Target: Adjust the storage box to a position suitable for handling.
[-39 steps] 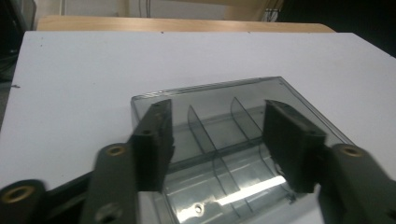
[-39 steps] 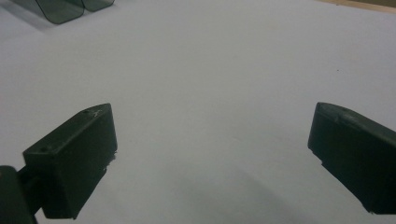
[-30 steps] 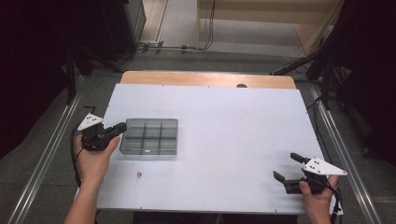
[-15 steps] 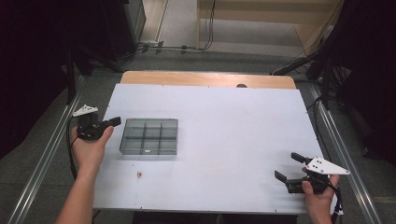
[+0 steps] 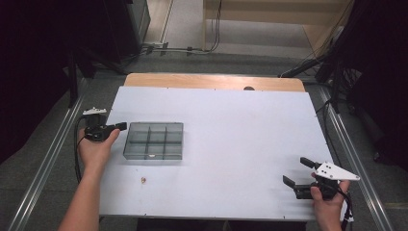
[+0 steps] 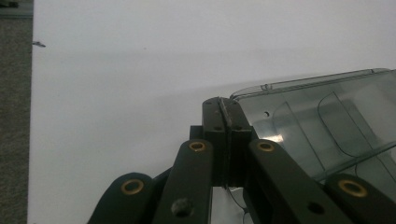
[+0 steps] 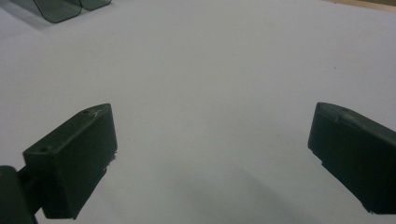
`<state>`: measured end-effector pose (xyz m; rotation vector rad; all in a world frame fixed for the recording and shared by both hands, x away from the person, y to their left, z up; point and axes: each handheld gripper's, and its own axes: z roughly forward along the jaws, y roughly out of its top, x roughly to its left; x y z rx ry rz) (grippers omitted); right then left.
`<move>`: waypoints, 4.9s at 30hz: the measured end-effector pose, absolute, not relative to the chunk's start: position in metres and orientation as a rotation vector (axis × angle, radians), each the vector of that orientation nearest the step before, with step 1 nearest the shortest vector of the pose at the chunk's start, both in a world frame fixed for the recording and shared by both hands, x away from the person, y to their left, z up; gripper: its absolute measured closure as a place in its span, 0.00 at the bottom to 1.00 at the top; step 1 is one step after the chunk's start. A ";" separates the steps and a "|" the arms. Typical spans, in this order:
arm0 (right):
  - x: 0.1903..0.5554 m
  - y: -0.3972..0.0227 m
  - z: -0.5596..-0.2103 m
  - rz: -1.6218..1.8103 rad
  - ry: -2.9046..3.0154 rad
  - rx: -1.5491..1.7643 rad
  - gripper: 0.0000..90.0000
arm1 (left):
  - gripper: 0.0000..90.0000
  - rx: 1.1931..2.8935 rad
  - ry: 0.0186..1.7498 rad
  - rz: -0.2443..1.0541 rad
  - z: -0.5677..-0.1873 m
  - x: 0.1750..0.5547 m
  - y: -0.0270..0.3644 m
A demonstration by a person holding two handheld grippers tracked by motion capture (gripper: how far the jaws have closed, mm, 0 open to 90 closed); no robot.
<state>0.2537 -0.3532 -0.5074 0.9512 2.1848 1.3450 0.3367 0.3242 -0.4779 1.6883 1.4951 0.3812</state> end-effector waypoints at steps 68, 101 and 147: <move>0.254 -0.351 -0.508 1.317 2.193 0.942 0.00 | 1.00 1.837 1.299 0.309 -0.484 0.363 0.241; 0.254 -0.351 -0.508 1.310 2.193 0.940 0.00 | 1.00 1.887 1.185 0.215 -0.485 0.301 0.204; 0.255 -0.349 -0.508 1.291 2.214 0.956 0.00 | 1.00 1.818 1.081 0.297 -0.496 0.224 0.163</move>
